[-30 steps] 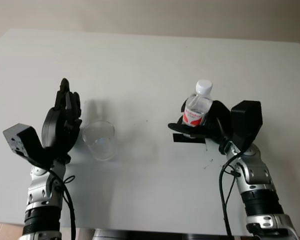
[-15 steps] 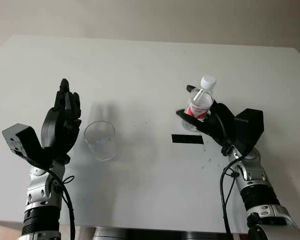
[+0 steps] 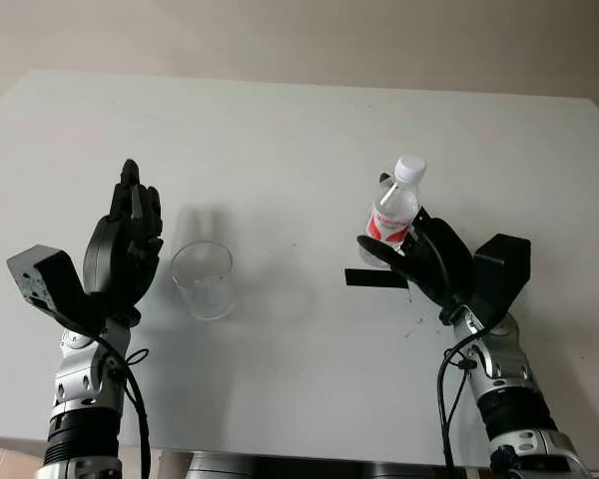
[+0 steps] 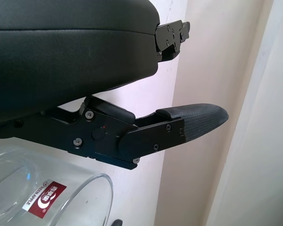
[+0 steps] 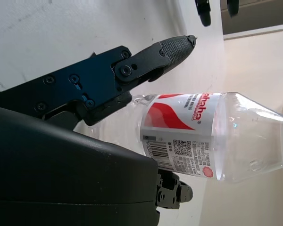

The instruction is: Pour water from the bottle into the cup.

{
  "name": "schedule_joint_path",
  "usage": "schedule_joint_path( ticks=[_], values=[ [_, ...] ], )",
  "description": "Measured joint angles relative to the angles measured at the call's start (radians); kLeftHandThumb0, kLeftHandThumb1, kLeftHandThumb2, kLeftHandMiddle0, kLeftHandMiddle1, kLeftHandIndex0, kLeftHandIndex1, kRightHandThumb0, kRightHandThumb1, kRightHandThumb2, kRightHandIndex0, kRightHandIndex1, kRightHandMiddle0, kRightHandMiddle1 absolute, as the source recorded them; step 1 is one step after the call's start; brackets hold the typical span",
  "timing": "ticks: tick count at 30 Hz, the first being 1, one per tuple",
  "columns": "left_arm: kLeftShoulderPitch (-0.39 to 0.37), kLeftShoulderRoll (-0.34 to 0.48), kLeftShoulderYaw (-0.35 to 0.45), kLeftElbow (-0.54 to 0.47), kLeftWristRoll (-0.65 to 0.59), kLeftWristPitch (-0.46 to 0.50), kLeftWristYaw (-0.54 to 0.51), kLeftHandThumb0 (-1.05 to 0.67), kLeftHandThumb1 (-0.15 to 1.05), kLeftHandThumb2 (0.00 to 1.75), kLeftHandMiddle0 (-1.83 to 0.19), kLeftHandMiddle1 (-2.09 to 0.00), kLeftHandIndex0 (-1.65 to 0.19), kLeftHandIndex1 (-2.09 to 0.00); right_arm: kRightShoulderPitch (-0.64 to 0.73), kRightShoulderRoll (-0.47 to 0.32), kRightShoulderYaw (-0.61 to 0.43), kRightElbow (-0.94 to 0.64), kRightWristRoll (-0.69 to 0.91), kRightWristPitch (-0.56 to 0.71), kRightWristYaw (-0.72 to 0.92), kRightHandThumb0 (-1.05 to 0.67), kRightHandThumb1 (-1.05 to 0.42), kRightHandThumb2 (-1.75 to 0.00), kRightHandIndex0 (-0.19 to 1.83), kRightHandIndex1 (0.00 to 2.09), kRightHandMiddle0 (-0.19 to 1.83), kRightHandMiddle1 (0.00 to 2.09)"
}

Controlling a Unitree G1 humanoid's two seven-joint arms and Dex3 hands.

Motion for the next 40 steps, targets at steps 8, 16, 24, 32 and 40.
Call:
schedule_joint_path(
  ticks=[8, 16, 24, 32, 40],
  values=[
    [0.0, 0.0, 0.001, 0.001, -0.004, -0.002, -0.005, -0.8, 1.05, 0.65, 0.19, 0.0, 0.19, 0.0, 0.043, 0.002, -0.002, -0.066, 0.018, 0.028, -0.004, -0.74, -0.88, -0.05, -0.19, 0.02, -0.19, 0.07],
    [0.0, 0.0, 0.001, 0.0, -0.005, -0.002, -0.002, -0.79, 1.05, 0.66, 0.19, 0.0, 0.19, 0.0, 0.071, -0.003, -0.005, -0.102, 0.024, 0.042, -0.004, -0.72, -0.88, -0.05, -0.19, 0.02, -0.18, 0.07],
    [0.0, 0.0, 0.001, 0.0, -0.005, -0.007, -0.002, -0.79, 1.05, 0.66, 0.19, 0.0, 0.19, 0.0, 0.095, -0.004, -0.021, -0.107, 0.027, 0.017, -0.035, -0.75, -0.89, -0.06, -0.19, 0.0, -0.19, 0.01],
    [0.0, -0.001, 0.0, -0.004, -0.004, -0.007, 0.0, -0.79, 1.05, 0.66, 0.19, 0.0, 0.19, 0.0, 0.195, 0.039, 0.014, -0.183, -0.211, -0.261, -0.332, -0.93, -0.95, -0.06, -0.19, 0.0, -0.19, 0.0],
    [0.001, -0.002, 0.0, -0.008, -0.007, -0.005, -0.006, -0.79, 1.05, 0.66, 0.19, 0.0, 0.19, 0.0, 0.204, 0.073, 0.083, -0.294, -0.39, -0.284, -0.512, -0.95, -0.96, -0.06, -0.19, 0.0, -0.19, 0.0]
  ],
)
